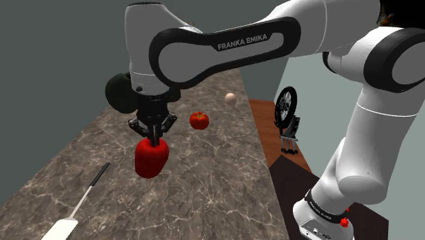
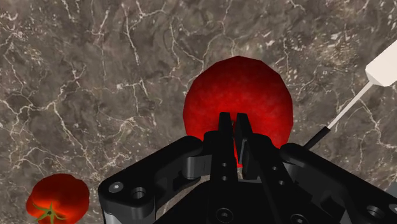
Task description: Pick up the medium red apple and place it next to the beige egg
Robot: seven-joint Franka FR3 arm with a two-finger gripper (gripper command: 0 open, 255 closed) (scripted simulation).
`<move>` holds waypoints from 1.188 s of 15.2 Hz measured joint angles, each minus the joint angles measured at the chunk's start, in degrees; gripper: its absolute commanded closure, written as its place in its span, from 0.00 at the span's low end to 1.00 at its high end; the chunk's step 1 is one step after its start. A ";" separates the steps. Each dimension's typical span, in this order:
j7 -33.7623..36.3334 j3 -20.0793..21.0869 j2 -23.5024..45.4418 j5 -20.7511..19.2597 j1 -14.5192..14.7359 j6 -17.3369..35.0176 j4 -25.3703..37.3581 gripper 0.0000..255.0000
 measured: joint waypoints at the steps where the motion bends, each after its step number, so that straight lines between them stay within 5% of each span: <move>1: -0.02 0.04 -0.22 0.13 -0.01 -0.83 0.63 1.00; 18: 0.77 0.48 0.49 -0.24 1.00 -14.08 14.55 1.00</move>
